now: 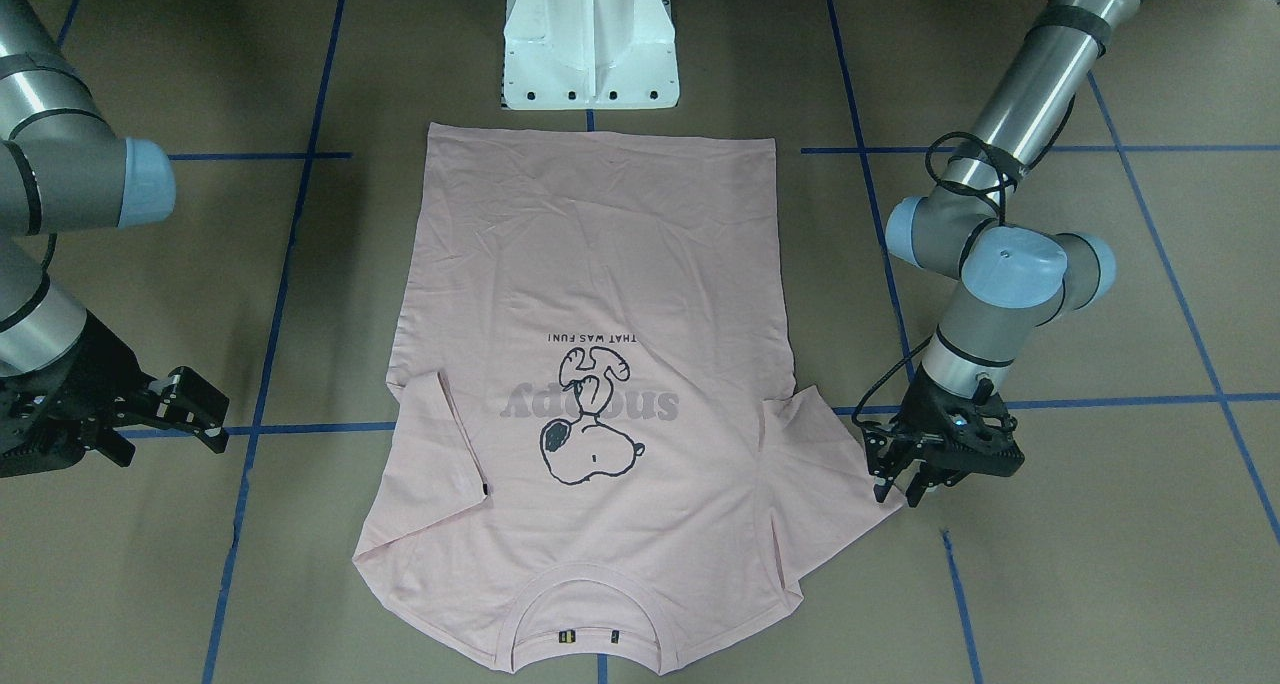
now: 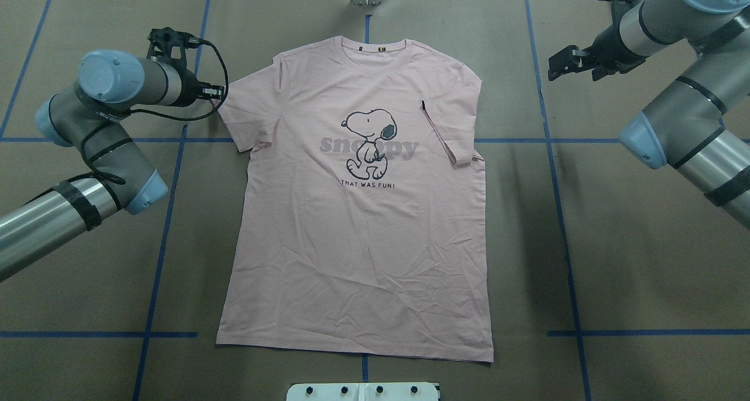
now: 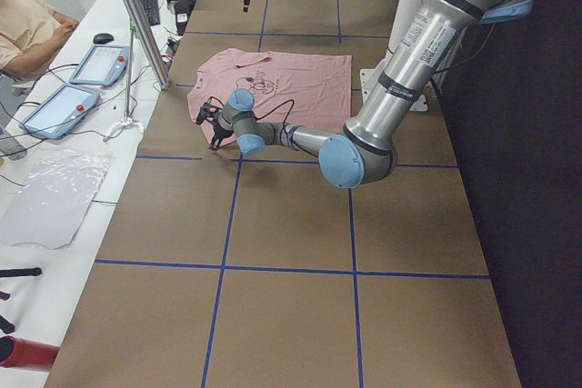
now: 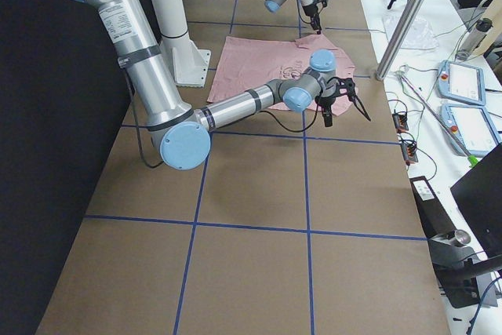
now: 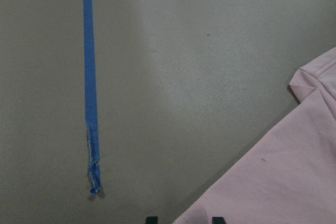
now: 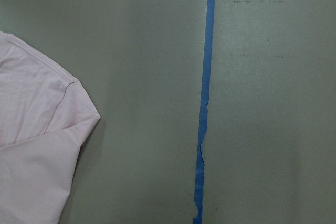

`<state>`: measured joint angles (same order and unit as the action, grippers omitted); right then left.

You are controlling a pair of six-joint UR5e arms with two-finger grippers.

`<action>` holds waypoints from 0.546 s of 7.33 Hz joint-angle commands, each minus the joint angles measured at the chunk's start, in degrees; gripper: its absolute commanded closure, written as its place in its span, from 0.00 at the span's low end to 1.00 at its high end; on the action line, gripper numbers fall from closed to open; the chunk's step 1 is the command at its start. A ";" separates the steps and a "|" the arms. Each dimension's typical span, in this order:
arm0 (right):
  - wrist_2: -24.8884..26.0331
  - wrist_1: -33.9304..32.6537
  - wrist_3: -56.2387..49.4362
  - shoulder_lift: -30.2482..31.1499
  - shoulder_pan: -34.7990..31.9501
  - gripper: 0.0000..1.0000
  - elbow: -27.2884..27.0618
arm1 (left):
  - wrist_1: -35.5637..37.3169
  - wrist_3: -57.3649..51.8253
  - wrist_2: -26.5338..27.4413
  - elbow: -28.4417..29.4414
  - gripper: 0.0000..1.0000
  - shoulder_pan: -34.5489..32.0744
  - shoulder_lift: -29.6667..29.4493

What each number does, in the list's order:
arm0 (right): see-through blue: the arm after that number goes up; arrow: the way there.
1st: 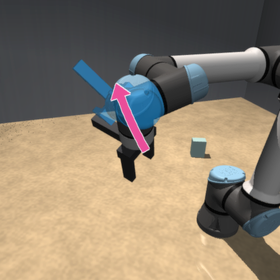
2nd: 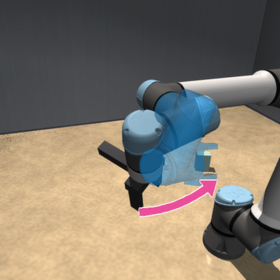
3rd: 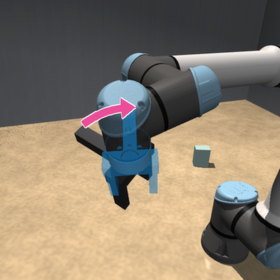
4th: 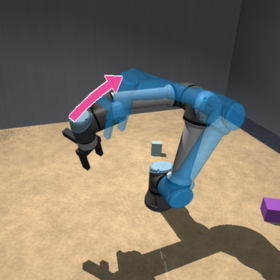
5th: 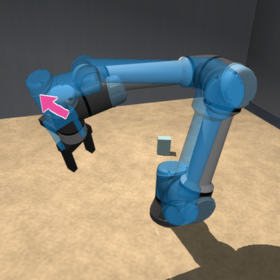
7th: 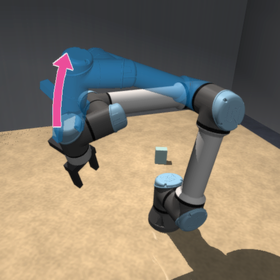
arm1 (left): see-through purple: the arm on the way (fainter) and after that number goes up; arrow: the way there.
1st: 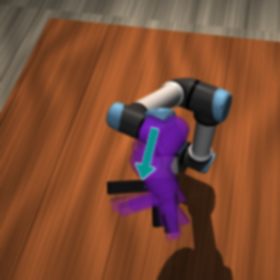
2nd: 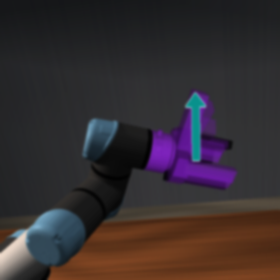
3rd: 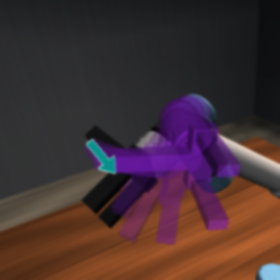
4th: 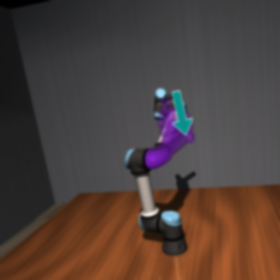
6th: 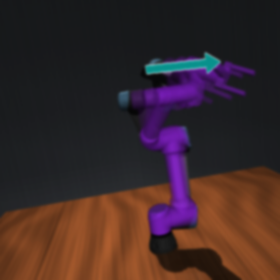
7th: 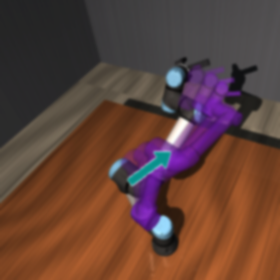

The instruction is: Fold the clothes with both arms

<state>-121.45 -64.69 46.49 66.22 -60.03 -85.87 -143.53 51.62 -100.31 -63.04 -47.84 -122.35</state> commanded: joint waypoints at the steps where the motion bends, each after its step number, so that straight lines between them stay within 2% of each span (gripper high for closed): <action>1: 0.07 0.00 0.00 0.05 0.00 0.00 0.00 | 0.00 0.06 0.90 0.20 0.69 0.55 0.01; 2: 0.07 0.00 0.00 -0.04 0.00 0.00 0.00 | 0.09 -0.20 0.82 0.29 1.00 0.56 0.01; 4: 0.07 0.00 0.00 -0.04 0.00 0.00 0.00 | 0.00 -0.55 0.81 0.03 1.00 0.64 0.01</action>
<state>-121.38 -64.69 46.49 66.20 -60.03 -85.87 -143.47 51.33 -99.49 -62.88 -47.25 -122.35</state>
